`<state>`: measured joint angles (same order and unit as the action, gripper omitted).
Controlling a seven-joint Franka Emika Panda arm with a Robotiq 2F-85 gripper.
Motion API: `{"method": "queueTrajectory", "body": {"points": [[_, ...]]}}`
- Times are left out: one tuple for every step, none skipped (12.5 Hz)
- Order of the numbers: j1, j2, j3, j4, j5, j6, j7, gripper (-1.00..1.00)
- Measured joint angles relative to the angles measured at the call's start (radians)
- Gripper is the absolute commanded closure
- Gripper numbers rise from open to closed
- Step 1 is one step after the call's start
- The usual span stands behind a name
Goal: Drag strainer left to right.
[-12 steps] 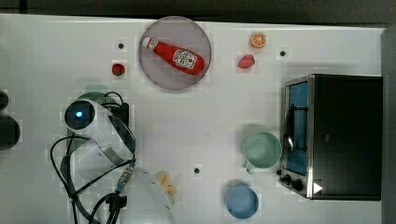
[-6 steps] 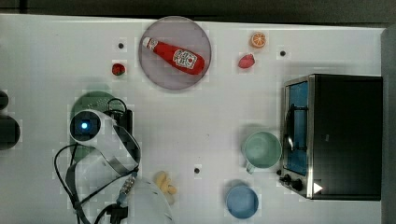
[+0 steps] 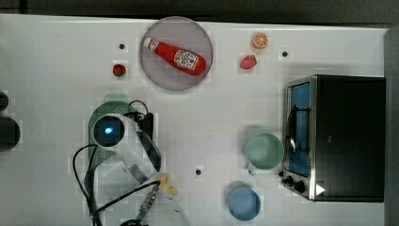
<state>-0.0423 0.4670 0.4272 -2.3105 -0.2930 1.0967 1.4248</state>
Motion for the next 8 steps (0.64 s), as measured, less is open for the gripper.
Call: {"method": "queueTrajectory", "body": {"points": [[-0.015, 0.000, -0.010, -0.002, 0.000, 0.021, -0.022, -1.00], [-0.022, 0.000, -0.032, -0.010, -0.001, 0.043, -0.041, -1.00], [-0.030, -0.004, -0.054, -0.025, -0.003, 0.045, -0.057, -1.00], [-0.036, -0.016, -0.079, -0.047, 0.001, 0.048, -0.083, -1.00], [-0.045, -0.022, -0.101, -0.061, 0.006, 0.049, -0.111, -1.00], [-0.070, -0.022, -0.106, -0.072, -0.013, 0.049, -0.132, -1.00], [-0.086, -0.021, -0.118, -0.078, -0.033, 0.058, -0.164, -1.00], [-0.095, -0.022, -0.133, -0.082, -0.031, 0.057, -0.198, -1.00]]}}
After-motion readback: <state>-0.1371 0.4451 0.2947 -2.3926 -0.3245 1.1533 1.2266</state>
